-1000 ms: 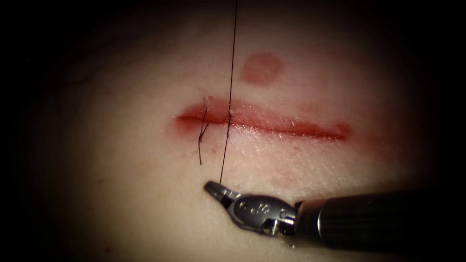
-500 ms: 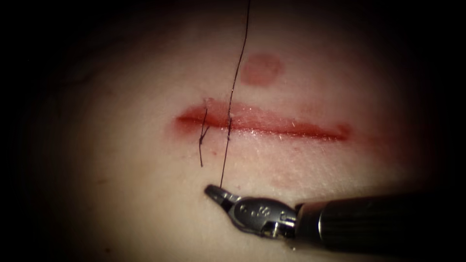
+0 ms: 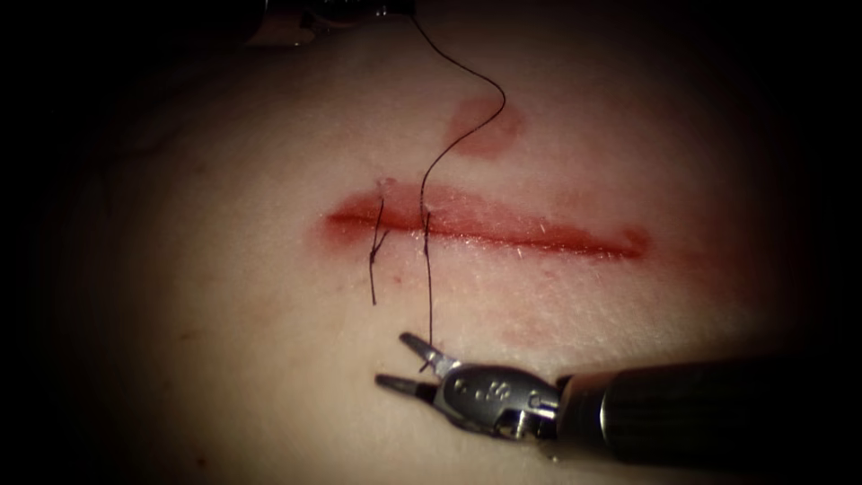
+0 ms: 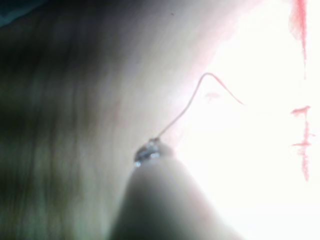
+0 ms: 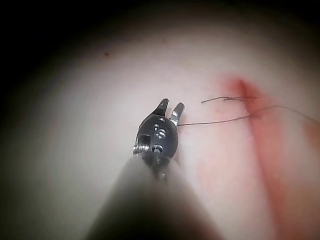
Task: Wound Closure
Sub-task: Use the left gripper to wrap the suture around the right gripper once.
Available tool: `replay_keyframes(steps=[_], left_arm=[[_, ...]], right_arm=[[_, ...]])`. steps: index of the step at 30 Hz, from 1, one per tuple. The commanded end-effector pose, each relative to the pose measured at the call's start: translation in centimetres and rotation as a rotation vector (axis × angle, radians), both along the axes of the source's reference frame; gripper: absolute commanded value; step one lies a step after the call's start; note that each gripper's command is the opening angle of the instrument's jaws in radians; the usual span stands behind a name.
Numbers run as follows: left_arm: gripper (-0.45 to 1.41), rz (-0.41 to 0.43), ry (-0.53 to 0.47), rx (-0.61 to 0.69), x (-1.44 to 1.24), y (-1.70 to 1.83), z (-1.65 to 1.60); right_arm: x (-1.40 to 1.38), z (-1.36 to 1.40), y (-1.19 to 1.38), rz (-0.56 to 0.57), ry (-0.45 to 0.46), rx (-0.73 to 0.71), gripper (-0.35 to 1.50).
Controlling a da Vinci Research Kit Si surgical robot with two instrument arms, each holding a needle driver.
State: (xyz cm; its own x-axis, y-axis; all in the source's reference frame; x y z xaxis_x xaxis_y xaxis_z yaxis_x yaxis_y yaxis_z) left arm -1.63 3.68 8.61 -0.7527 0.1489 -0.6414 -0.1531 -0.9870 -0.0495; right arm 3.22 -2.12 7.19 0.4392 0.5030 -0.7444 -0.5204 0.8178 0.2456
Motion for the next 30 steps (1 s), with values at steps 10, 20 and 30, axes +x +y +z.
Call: replay_keyframes(steps=[10,20,30], left_arm=[[-0.45,-0.001,-0.011,-0.008,0.27,-0.05,-0.19],[-0.45,-0.004,-0.008,-0.011,0.3,-0.22,-0.28],[-0.45,-0.018,-0.032,-0.013,0.45,-0.47,-0.56]], right_arm=[[-0.13,-0.56,-0.2,-0.078,0.01,0.069,1.46],[-0.43,-1.27,-0.02,-0.203,0.164,0.128,1.26],[-0.6,-0.95,1.15,-0.176,0.171,0.159,1.21]])
